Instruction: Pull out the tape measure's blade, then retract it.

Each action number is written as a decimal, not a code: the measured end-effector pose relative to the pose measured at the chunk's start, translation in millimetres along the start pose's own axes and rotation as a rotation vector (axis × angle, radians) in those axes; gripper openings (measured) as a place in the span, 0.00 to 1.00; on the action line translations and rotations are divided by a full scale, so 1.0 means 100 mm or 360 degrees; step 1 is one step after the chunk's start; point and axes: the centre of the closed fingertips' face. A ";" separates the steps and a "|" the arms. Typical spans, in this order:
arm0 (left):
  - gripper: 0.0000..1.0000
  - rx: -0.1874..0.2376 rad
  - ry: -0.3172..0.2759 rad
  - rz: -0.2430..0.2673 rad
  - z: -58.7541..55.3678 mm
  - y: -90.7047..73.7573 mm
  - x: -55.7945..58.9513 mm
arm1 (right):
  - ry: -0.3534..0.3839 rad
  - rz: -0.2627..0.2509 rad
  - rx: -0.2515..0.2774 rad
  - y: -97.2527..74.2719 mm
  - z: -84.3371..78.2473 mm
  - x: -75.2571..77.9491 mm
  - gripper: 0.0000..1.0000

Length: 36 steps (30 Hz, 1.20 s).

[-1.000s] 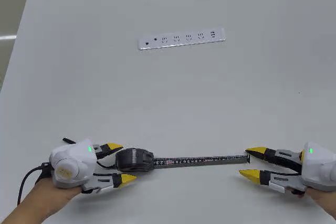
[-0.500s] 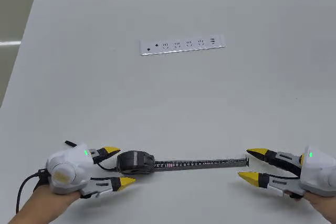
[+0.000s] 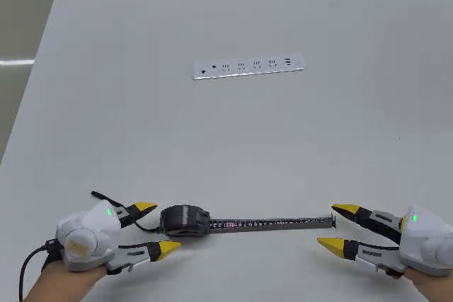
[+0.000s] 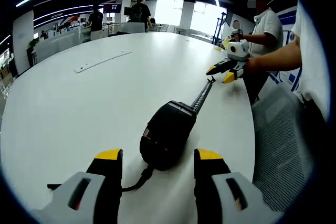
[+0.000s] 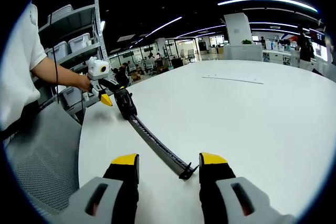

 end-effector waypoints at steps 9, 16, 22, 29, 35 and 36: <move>0.54 0.0032 -0.0016 0.0072 0.02 -0.09 -0.01 | 0.0002 -0.0098 0.0027 0.00 0.05 -0.03 0.49; 0.56 0.0060 -0.0034 0.0192 0.01 -0.18 -0.05 | -0.0005 -0.0156 0.0038 -0.04 0.02 -0.08 0.51; 0.57 0.0092 -0.0060 0.0236 0.01 -0.25 -0.05 | 0.0007 -0.0200 0.0067 -0.08 0.05 -0.09 0.52; 0.58 0.0123 -0.0079 0.0276 0.02 -0.29 0.01 | 0.0018 -0.0229 0.0087 -0.10 0.06 -0.15 0.53; 0.60 0.0140 -0.0107 0.0305 0.01 -0.32 0.05 | 0.0023 -0.0249 0.0103 -0.11 0.09 -0.21 0.54; 0.60 0.0144 -0.0114 0.0309 0.01 -0.33 0.07 | 0.0020 -0.0254 0.0106 -0.11 0.09 -0.22 0.55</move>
Point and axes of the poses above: the centre of the closed fingertips' face, and the gripper's own axes: y roughly forward along the fingers, x roughly to its right, z roughly out of its top, and after that the axes turned 15 degrees about x, right-handed
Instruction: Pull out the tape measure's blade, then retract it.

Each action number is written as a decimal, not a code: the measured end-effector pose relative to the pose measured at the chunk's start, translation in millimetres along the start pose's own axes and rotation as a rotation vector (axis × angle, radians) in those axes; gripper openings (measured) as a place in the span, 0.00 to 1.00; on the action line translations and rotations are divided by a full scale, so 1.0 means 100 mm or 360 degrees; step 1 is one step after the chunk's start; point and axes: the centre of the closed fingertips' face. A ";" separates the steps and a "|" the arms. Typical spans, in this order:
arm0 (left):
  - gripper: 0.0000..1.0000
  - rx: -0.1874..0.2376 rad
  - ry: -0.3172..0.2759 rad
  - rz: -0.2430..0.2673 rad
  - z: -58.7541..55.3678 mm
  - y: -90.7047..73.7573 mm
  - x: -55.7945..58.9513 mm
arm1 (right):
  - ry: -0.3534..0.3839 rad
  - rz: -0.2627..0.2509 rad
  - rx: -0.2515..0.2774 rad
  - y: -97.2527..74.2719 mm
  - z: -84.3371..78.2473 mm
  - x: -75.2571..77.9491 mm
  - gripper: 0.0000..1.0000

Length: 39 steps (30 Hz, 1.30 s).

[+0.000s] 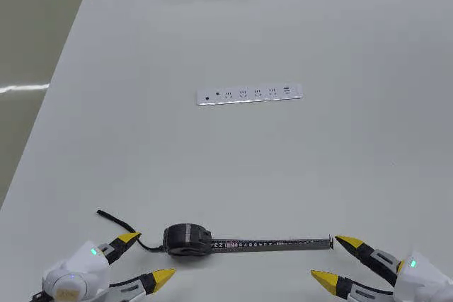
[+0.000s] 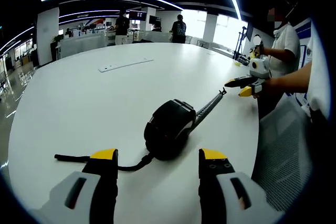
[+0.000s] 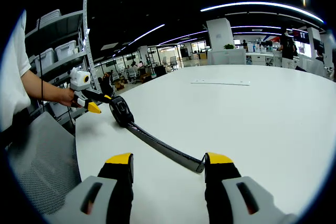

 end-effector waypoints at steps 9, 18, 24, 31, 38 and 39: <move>0.62 0.0032 -0.0045 0.0036 -0.05 -0.08 0.05 | 0.0010 -0.0031 0.0014 -0.03 0.00 -0.05 0.56; 0.63 0.0074 -0.0086 0.0106 -0.05 -0.18 0.07 | 0.0001 -0.0072 0.0032 -0.07 0.02 -0.09 0.58; 0.63 0.0096 -0.0107 0.0137 -0.05 -0.25 0.10 | -0.0005 -0.0097 0.0049 -0.11 0.04 -0.10 0.59; 0.64 0.0154 -0.0103 0.0189 -0.01 -0.33 0.10 | -0.0039 -0.0114 0.0064 -0.15 0.05 -0.14 0.59; 0.65 0.0166 -0.0125 0.0220 -0.04 -0.37 0.11 | -0.0058 -0.0127 0.0072 -0.19 0.07 -0.22 0.61; 0.65 0.0162 -0.0123 0.0223 -0.05 -0.38 0.11 | -0.0058 -0.0128 0.0073 -0.19 0.07 -0.22 0.61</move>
Point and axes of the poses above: the centre of the closed fingertips' face, and the gripper's own axes: y roughly forward along the fingers, x roughly to its right, z roughly out of its top, and after that the axes turned 15 degrees about x, right-handed
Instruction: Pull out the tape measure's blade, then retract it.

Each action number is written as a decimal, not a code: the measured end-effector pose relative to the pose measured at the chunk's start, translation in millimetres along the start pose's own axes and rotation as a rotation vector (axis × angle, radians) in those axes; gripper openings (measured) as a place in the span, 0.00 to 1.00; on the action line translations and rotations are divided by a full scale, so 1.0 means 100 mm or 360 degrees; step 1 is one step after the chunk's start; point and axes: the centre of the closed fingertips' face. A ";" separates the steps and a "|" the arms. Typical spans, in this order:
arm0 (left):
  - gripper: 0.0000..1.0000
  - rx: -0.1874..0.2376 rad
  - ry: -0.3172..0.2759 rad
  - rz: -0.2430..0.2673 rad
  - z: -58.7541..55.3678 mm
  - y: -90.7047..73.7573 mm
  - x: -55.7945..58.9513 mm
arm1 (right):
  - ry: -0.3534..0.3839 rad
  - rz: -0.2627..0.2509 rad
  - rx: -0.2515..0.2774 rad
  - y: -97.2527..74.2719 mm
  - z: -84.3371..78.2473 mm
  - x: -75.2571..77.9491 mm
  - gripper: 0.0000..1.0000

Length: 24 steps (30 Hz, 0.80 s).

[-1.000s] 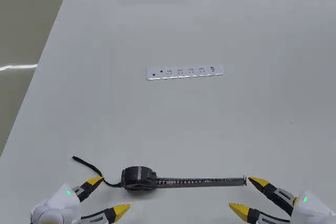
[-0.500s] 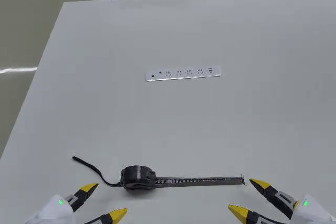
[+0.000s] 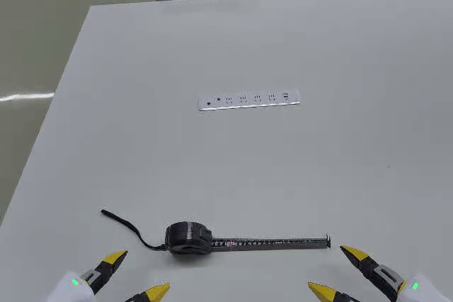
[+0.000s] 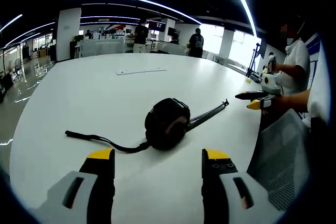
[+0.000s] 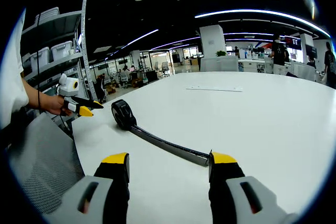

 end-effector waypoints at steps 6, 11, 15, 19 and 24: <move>0.66 0.0003 0.0007 0.0019 0.00 -0.04 0.04 | -0.0015 0.0013 -0.0007 -0.05 0.01 -0.07 0.62; 0.66 0.0003 0.0024 0.0004 0.00 -0.07 0.08 | -0.0036 0.0020 -0.0015 -0.12 0.01 -0.13 0.62; 0.66 -0.0005 0.0031 -0.0010 -0.01 -0.09 0.11 | -0.0035 0.0015 -0.0015 -0.14 0.03 -0.15 0.63; 0.66 -0.0009 0.0037 -0.0025 -0.03 -0.12 0.15 | -0.0029 0.0002 -0.0014 -0.19 0.03 -0.16 0.64; 0.66 -0.0016 0.0062 -0.0035 -0.03 -0.16 0.19 | -0.0017 -0.0006 -0.0018 -0.25 0.00 -0.19 0.64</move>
Point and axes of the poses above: the centre of the closed fingertips' face, and the gripper's own axes: y roughly forward along the fingers, x roughly to its right, z roughly out of its top, and after that the axes turned 15 degrees about x, right-handed
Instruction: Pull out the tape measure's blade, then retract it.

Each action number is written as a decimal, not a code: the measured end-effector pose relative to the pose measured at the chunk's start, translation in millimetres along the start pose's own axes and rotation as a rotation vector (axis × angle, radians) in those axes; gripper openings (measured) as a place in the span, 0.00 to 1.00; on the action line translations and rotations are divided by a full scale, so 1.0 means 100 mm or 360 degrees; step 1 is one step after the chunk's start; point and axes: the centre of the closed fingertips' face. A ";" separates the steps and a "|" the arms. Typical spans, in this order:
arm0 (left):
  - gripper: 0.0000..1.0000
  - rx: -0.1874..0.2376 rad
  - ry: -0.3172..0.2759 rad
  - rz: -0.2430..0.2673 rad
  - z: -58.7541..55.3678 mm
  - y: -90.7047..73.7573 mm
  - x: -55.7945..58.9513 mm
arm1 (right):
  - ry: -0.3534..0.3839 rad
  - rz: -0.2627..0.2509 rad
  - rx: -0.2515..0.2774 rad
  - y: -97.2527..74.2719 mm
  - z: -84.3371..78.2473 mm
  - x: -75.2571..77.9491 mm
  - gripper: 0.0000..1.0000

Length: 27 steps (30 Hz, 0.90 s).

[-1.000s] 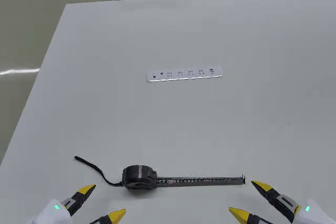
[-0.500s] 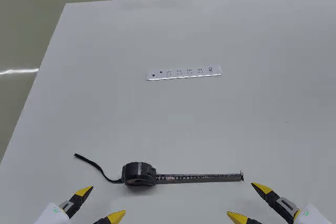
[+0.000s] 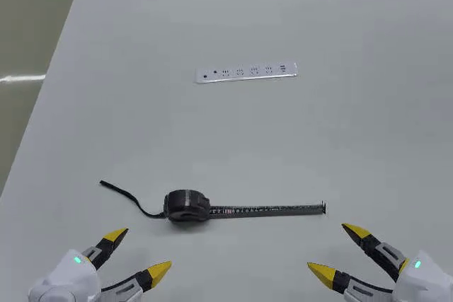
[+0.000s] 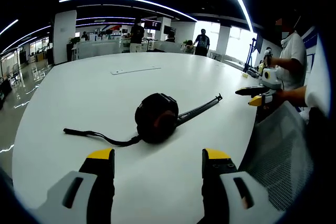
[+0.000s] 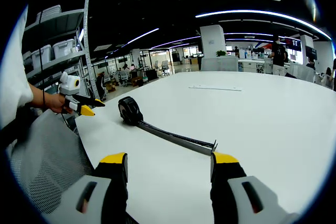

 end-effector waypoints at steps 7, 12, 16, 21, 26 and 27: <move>0.66 0.0006 -0.0009 0.0014 0.01 -0.06 0.01 | 0.0008 0.0006 -0.0015 -0.05 -0.06 -0.05 0.64; 0.66 0.0010 -0.0019 0.0029 0.00 -0.08 -0.01 | 0.0011 0.0010 -0.0010 -0.06 -0.05 -0.05 0.65; 0.66 0.0003 -0.0013 0.0026 -0.01 -0.09 0.00 | 0.0010 0.0011 -0.0008 -0.06 -0.04 -0.05 0.65; 0.66 0.0000 -0.0011 0.0027 0.00 -0.07 0.00 | 0.0005 0.0017 -0.0007 -0.05 -0.03 -0.05 0.64; 0.66 -0.0004 -0.0004 0.0033 0.01 -0.06 0.00 | 0.0003 0.0030 -0.0007 -0.03 -0.02 -0.04 0.64; 0.66 -0.0004 -0.0002 0.0034 0.01 -0.06 0.00 | -0.0004 0.0034 -0.0007 -0.03 -0.02 -0.04 0.64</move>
Point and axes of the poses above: the centre of the closed fingertips' face, and the gripper's own axes: y roughly forward along the fingers, x roughly to its right, z roughly out of its top, and after that the axes turned 15 degrees about x, right-handed
